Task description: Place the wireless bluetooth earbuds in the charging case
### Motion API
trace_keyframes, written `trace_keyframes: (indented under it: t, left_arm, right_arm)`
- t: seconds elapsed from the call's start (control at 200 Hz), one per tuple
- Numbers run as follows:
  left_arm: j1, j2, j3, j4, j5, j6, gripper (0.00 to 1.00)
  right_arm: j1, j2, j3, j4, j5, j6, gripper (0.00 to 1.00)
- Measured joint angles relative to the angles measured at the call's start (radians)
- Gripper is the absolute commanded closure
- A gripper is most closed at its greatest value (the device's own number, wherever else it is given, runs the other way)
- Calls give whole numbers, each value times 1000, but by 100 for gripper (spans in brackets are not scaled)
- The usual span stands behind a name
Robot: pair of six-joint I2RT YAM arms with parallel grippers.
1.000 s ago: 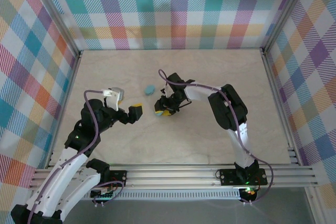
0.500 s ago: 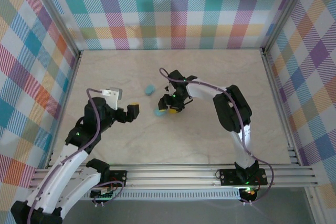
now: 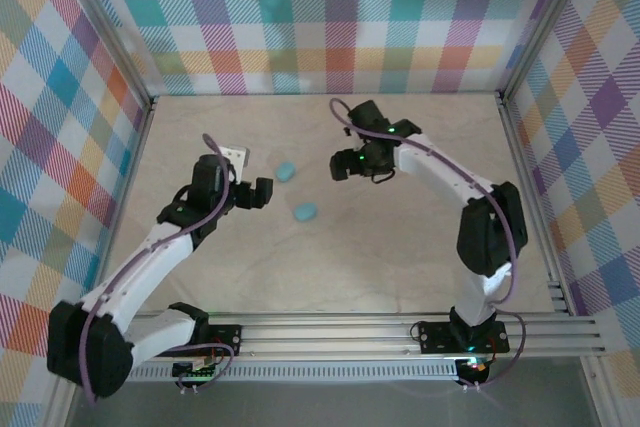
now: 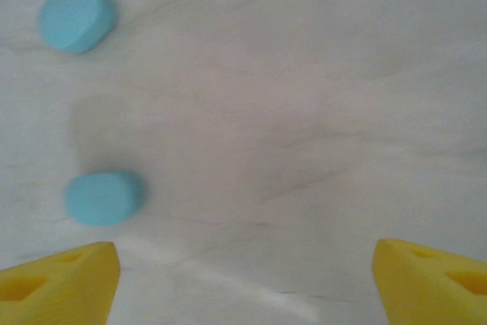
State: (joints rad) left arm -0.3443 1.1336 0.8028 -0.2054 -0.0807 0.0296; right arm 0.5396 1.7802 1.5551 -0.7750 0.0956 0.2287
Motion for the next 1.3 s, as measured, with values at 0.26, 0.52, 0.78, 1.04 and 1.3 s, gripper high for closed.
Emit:
trace_keyframes:
  t: [0.26,0.52,0.78,1.04,1.3]
  left_arm:
    - [87,207,10,189,17,34,0]
    - [124,227,-89,348,19,71,0]
    - [148,209,-242,517,-2,80,0]
    - [180,201,-355,714,-29,92,0]
    - [202,202,-397,828,-18,88,0]
  right_arm:
    - [-180,-280,-361,214,270,-164,0]
    - [-348,-371,-747,622,272,-239,0]
    - [-365,-367,-944,990,283,-246,0]
    - [-397,-307,-1111,1379,277,-244,0]
    - [-455,-292,-1207,1600,177,-233,0]
